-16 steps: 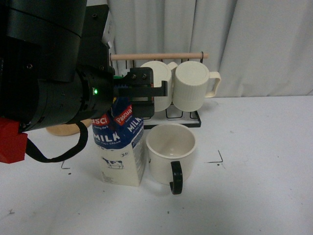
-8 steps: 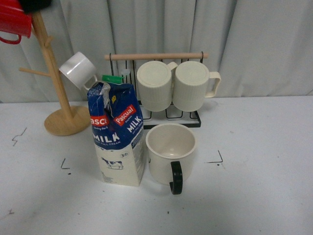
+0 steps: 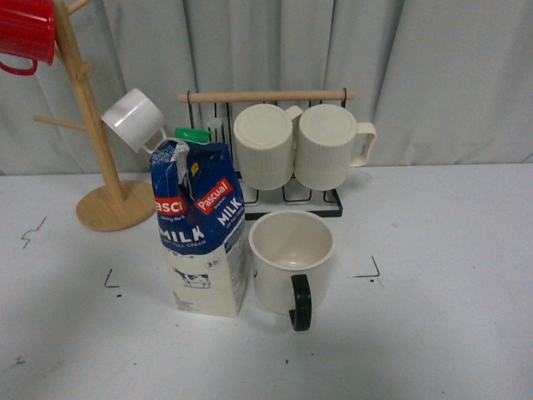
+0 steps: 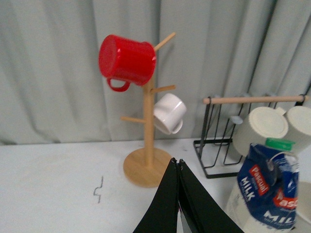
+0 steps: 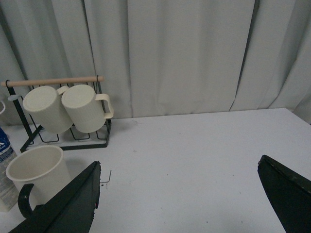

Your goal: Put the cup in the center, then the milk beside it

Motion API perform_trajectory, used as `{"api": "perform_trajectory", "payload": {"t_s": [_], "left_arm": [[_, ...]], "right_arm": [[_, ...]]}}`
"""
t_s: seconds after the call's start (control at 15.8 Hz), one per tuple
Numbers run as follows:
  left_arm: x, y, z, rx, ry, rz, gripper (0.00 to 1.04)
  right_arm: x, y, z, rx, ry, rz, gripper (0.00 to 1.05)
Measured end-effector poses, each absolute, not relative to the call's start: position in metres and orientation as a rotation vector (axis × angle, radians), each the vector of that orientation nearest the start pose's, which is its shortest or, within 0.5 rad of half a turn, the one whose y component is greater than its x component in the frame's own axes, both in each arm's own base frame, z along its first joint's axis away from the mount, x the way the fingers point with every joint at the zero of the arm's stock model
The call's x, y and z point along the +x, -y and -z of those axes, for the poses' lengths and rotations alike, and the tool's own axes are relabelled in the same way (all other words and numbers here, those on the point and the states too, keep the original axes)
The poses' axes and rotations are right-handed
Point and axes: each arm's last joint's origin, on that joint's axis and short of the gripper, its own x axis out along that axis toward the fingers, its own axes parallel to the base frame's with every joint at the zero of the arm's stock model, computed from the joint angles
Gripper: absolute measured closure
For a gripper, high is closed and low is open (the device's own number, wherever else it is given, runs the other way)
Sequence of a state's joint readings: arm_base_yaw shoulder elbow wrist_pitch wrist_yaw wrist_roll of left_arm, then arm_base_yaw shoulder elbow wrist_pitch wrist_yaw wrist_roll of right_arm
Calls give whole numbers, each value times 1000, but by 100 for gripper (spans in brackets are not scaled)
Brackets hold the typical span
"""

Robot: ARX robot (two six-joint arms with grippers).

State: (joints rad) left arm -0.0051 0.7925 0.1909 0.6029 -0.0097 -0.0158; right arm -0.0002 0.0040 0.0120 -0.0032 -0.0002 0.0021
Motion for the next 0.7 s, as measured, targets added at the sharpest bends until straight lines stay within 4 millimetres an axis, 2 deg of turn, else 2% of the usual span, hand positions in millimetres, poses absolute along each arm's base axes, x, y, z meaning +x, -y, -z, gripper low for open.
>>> {"api": "perform_trajectory", "payload": {"t_s": [0.44,0.7], "left_arm": [[137,0,-179,-16,-9,0,103],[127,0,-175,-16,9,0,103]], "right_arm": [[97,0,-167,2,4,0,6],[97,0,-167,2,4,0,6]]}}
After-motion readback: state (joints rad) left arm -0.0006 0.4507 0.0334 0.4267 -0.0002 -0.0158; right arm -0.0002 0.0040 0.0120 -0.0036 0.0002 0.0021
